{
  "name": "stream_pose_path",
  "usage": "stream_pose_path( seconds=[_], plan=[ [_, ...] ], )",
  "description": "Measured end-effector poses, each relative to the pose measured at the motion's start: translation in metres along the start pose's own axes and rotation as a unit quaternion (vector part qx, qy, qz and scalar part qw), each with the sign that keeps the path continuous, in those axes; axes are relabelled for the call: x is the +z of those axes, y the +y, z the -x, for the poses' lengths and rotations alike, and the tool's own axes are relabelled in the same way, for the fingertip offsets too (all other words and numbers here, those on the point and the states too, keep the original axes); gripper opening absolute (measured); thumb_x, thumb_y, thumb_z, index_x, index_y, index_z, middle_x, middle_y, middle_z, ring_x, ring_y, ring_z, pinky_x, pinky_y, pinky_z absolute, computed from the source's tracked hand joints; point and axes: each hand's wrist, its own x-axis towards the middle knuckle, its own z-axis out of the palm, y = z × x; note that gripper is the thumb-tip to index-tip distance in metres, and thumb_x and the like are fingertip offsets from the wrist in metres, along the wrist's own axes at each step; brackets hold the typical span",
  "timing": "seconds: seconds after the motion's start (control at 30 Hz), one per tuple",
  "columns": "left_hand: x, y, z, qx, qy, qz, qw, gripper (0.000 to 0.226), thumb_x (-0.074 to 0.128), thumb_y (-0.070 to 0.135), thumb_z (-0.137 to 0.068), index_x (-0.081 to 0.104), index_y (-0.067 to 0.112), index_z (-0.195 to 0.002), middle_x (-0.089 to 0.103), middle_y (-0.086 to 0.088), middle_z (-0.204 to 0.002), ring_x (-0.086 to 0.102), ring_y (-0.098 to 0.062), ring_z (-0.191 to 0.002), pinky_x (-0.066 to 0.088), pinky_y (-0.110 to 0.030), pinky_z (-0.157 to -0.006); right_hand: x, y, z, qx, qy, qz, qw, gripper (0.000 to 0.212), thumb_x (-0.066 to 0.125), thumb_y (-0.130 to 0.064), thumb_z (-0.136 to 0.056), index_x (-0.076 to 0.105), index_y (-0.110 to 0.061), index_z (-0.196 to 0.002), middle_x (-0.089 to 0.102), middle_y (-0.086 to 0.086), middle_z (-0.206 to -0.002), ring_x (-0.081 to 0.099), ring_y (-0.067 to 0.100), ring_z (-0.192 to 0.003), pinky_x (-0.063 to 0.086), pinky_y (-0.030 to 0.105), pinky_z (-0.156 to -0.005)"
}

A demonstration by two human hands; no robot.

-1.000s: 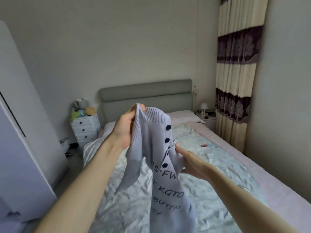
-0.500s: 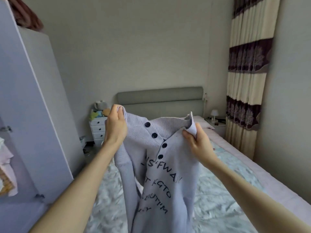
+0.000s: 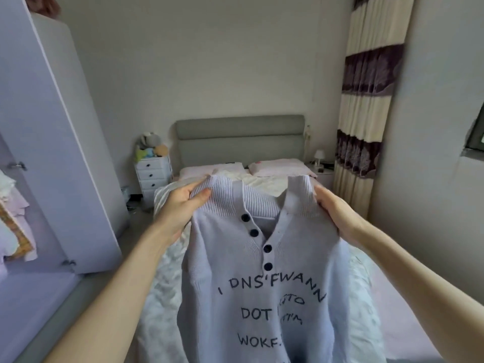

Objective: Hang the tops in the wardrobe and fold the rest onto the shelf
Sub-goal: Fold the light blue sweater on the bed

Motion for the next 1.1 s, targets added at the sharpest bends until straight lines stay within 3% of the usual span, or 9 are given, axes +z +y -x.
stream_pose_path(
  seconds=[0.07,0.1,0.13,0.2,0.27,0.4,0.6,0.8,1.1],
  plan=[
    [-0.002,-0.010,0.007,0.008,0.004,-0.059,0.998,0.032,0.050,0.005,-0.095,0.055,0.000,-0.127,0.063,-0.011,-0.122,0.057,-0.027,-0.117,0.039,-0.043,-0.107,-0.006,0.007,0.008,0.016,0.003,0.023,1.000,0.035,0.043,-0.015,-0.096,0.054,0.017,-0.104,0.058,0.030,-0.094,0.053,0.029,-0.084,0.040,0.038,-0.082],
    [-0.003,-0.019,0.009,0.020,0.011,-0.116,0.993,0.028,0.049,0.005,-0.096,0.058,-0.001,-0.122,0.064,-0.013,-0.118,0.059,-0.029,-0.114,0.040,-0.044,-0.105,-0.005,0.011,0.011,0.006,0.009,0.060,0.998,0.026,0.044,-0.009,-0.095,0.054,0.014,-0.088,0.054,0.026,-0.081,0.049,0.026,-0.075,0.037,0.037,-0.075],
    [-0.004,-0.028,0.009,0.030,0.018,-0.183,0.983,0.024,0.049,0.006,-0.097,0.060,-0.002,-0.117,0.066,-0.016,-0.114,0.060,-0.032,-0.111,0.042,-0.046,-0.103,-0.004,0.017,0.014,-0.014,0.013,0.111,0.994,0.024,0.045,-0.007,-0.095,0.050,0.002,-0.073,0.048,0.015,-0.072,0.044,0.020,-0.068,0.034,0.034,-0.069],
    [-0.006,-0.053,0.007,0.035,0.050,-0.288,0.956,0.021,0.047,0.010,-0.098,0.061,-0.002,-0.109,0.065,-0.023,-0.107,0.060,-0.036,-0.100,0.046,-0.044,-0.091,0.006,0.029,0.015,-0.077,0.028,0.217,0.973,0.032,0.047,-0.009,-0.096,0.037,-0.018,-0.066,0.039,-0.002,-0.066,0.034,0.010,-0.058,0.031,0.019,-0.057],
    [-0.006,-0.077,0.008,0.051,0.105,-0.330,0.937,0.021,0.044,0.010,-0.098,0.058,-0.002,-0.107,0.064,-0.024,-0.103,0.057,-0.033,-0.089,0.040,-0.036,-0.074,0.016,0.044,0.012,-0.139,0.059,0.261,0.953,0.033,0.049,-0.009,-0.095,0.034,-0.022,-0.068,0.038,-0.004,-0.064,0.034,0.008,-0.056,0.033,0.014,-0.052],
    [-0.001,-0.122,0.005,0.080,0.190,-0.340,0.917,0.016,0.041,0.018,-0.100,0.055,0.011,-0.102,0.058,-0.006,-0.078,0.053,-0.032,-0.074,0.032,-0.036,-0.062,0.031,0.084,-0.015,-0.175,0.112,0.276,0.939,0.018,0.052,-0.008,-0.093,0.039,-0.013,-0.081,0.041,-0.007,-0.065,0.038,0.005,-0.057,0.032,0.012,-0.052],
    [-0.015,-0.193,-0.062,0.056,0.116,-0.425,0.896,0.024,0.035,0.030,-0.101,0.050,0.012,-0.102,0.058,-0.018,-0.064,0.045,-0.032,-0.052,0.030,-0.035,-0.049,0.049,0.149,-0.105,-0.128,0.076,0.338,0.929,0.014,0.048,-0.011,-0.095,0.037,-0.019,-0.092,0.046,-0.007,-0.063,0.045,0.019,-0.057,0.031,0.032,-0.051],
    [-0.030,-0.291,-0.206,-0.029,0.076,-0.460,0.884,0.029,0.032,0.030,-0.102,0.048,0.008,-0.109,0.050,-0.011,-0.063,0.046,-0.032,-0.056,0.030,-0.034,-0.048,0.079,0.208,-0.270,-0.074,0.068,0.383,0.918,0.006,0.041,-0.016,-0.098,0.041,-0.009,-0.099,0.050,0.004,-0.069,0.045,0.028,-0.058,0.028,0.036,-0.050],
    [-0.048,-0.518,-0.348,-0.171,0.051,-0.404,0.897,0.023,0.042,0.025,-0.100,0.051,0.003,-0.103,0.063,-0.023,-0.090,0.054,-0.039,-0.078,0.037,-0.038,-0.062,0.135,0.378,-0.461,0.068,0.053,0.412,0.907,0.018,0.038,-0.022,-0.099,0.046,-0.008,-0.107,0.063,0.018,-0.093,0.054,0.033,-0.074,0.036,0.036,-0.058]
  ],
)
